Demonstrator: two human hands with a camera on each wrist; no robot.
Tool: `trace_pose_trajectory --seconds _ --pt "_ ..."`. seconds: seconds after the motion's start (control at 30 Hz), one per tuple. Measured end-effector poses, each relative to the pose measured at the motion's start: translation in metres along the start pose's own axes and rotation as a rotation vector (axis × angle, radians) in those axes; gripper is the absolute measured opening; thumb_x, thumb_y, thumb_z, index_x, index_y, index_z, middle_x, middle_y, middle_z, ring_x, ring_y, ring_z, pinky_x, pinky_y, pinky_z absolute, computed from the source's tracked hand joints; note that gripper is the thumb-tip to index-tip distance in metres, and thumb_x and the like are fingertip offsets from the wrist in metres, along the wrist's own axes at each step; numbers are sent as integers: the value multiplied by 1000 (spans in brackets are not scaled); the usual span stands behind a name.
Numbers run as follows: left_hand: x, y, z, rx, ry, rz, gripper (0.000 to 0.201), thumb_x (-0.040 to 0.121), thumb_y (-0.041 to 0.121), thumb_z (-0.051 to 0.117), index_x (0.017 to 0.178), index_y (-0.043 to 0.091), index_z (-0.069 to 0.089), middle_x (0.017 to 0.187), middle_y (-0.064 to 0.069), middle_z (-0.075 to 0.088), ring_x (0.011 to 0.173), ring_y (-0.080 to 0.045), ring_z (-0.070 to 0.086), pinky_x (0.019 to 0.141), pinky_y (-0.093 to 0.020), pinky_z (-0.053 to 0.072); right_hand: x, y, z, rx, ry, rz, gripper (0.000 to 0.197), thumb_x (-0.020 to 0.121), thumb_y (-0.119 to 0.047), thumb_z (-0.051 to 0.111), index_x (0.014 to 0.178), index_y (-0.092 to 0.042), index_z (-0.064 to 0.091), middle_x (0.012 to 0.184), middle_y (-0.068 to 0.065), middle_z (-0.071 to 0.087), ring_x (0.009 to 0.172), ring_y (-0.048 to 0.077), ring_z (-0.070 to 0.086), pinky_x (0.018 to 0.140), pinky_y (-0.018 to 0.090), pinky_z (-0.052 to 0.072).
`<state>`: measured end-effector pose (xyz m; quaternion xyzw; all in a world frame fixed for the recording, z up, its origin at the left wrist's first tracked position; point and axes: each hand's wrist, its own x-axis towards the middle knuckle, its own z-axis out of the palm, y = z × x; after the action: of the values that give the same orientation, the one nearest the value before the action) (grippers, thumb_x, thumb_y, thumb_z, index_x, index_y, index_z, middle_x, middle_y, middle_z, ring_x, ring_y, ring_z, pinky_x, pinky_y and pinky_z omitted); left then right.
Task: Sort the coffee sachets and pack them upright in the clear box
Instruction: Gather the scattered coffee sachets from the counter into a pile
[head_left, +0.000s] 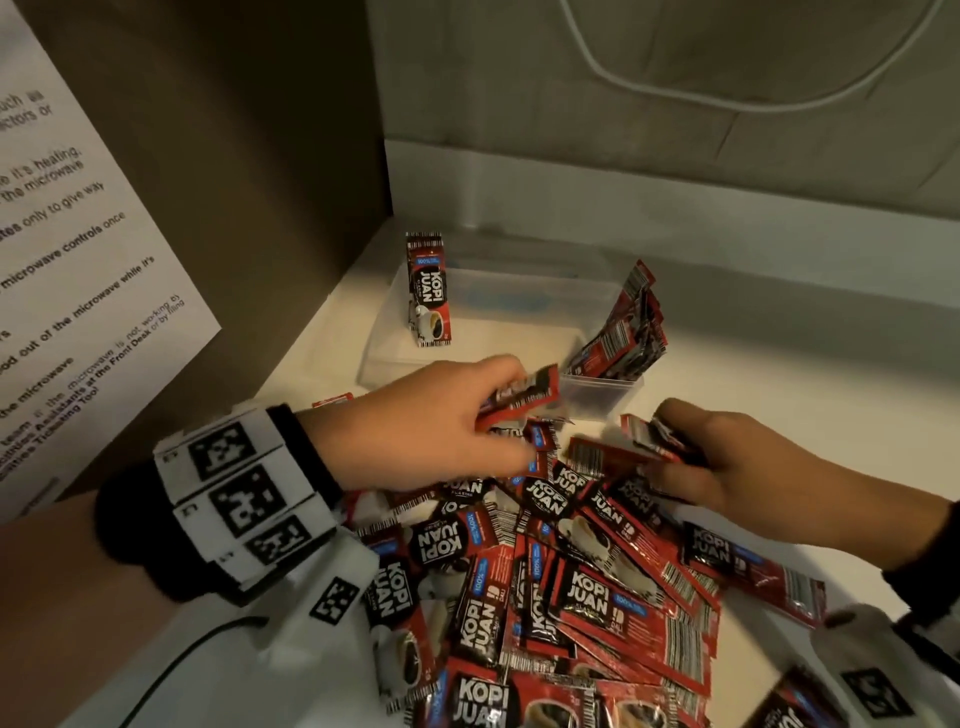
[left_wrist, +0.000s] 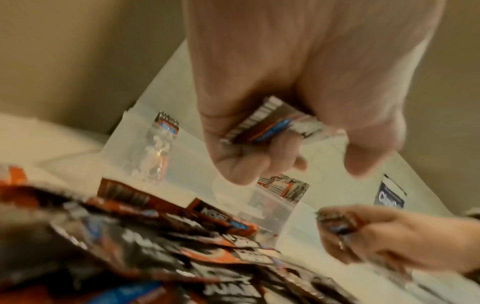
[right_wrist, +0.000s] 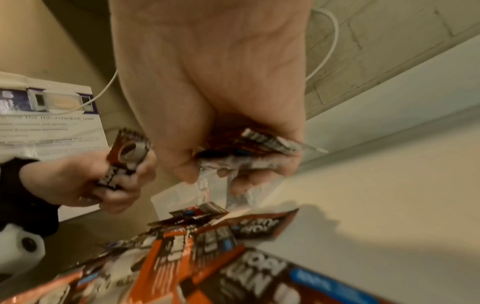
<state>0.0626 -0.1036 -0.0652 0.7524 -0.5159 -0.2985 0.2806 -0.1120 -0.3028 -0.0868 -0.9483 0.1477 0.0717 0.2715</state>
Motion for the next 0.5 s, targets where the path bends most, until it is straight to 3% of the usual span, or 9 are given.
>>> trace_pose_trajectory --seconds 0.07,0.13,0.23,0.3,0.37,0.5 --pt "0 -4 0 209 -101 -23 34 79 34 73 108 32 56 93 12 65 80 1 62 74 -27 55 -2 0 -7 9 35 -18 15 92 -13 56 84 -22 46 66 -3 58 62 9 54 55 20 40" --pt "1 -6 6 409 -141 27 43 82 37 70 122 34 55 111 16 57 93 -1 56 83 -27 50 -6 1 -14 16 17 -38 16 91 -9 54 88 -24 50 68 -4 60 63 8 54 55 19 41" --pt "5 -1 16 481 -181 137 48 88 35 65 134 33 51 125 18 46 94 0 46 81 -21 40 -19 2 -22 -85 -116 -32 15 84 -18 66 90 -26 56 76 -10 63 73 6 59 57 17 45" --pt "10 6 23 513 -234 190 42 89 35 62 130 30 56 122 14 51 98 -4 49 84 -27 44 -29 6 -25 -219 -201 12 31 70 -40 78 91 -33 56 85 -14 62 81 1 60 64 16 49" --pt "14 12 30 613 -284 200 35 90 35 57 125 28 59 115 10 55 102 -10 53 85 -35 48 -37 11 -24 -361 -266 86 46 57 -58 79 91 -40 52 90 -16 59 86 3 60 73 17 52" --pt "21 16 33 771 -287 203 26 87 22 53 111 19 61 103 3 58 94 -18 54 75 -37 50 -47 18 -13 -442 -291 129 45 59 -55 78 89 -45 47 90 -20 55 84 4 57 79 20 50"
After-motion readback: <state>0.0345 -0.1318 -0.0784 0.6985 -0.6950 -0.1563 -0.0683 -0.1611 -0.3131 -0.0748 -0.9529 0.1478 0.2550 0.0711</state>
